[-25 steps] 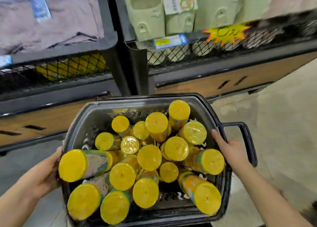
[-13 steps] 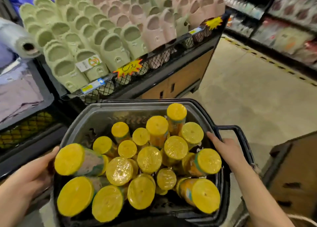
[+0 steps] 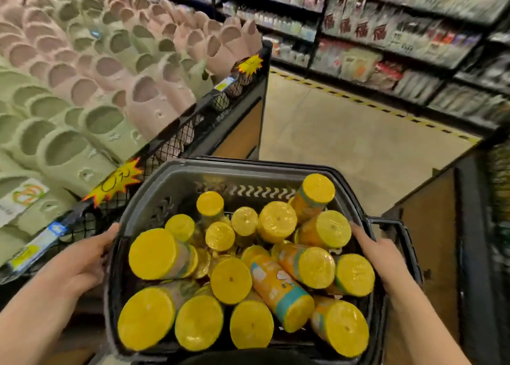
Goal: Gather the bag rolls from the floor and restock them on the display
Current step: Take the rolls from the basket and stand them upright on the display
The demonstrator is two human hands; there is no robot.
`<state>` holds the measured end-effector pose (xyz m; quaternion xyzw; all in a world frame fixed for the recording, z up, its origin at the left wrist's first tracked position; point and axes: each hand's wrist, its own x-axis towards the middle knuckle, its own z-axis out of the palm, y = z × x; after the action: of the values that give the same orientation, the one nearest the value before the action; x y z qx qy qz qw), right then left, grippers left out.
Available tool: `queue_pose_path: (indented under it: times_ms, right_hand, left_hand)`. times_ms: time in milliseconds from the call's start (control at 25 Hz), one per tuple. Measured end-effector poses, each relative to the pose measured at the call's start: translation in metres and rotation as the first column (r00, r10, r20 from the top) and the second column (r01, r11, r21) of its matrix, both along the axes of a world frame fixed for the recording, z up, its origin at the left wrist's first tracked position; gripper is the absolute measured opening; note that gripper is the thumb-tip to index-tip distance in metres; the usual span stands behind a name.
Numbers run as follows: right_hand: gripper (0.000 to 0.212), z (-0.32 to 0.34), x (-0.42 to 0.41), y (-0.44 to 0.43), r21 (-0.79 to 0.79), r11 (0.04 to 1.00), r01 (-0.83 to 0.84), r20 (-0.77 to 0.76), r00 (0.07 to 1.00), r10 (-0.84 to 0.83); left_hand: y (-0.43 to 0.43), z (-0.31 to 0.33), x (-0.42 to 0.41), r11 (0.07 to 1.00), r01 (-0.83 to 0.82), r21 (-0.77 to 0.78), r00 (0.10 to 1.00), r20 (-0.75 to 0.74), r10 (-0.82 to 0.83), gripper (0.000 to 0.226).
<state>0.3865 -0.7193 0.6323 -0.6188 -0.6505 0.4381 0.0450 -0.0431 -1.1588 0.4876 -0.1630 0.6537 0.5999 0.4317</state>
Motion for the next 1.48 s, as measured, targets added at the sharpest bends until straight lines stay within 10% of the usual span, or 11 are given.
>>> queue_pose_path:
  times_ms: [120,400,1160,1480]
  right_hand:
    - [0.088,0.000,0.000,0.013,-0.015,0.992,0.124,0.013,0.992,-0.124]
    - [0.082,0.022,0.011,0.069,0.028,0.903,0.429,0.031,0.902,-0.430]
    - [0.068,0.002,-0.031,0.466,0.022,0.778,0.628,-0.048,0.777,-0.627]
    - [0.070,-0.001,-0.121,0.621,0.030,0.592,0.805,-0.045,0.593,-0.804]
  left_hand:
    - [0.100,0.110,0.013,0.988,0.140,-0.064,0.982,-0.122,-0.147,0.048]
    - [0.296,0.149,-0.037,0.926,0.378,-0.011,0.926,-0.012,-0.378,0.041]
    - [0.831,0.123,-0.122,0.808,0.585,-0.068,0.806,-0.065,-0.589,0.051]
    - [1.118,0.090,-0.242,0.643,0.764,-0.059,0.643,-0.010,-0.766,0.050]
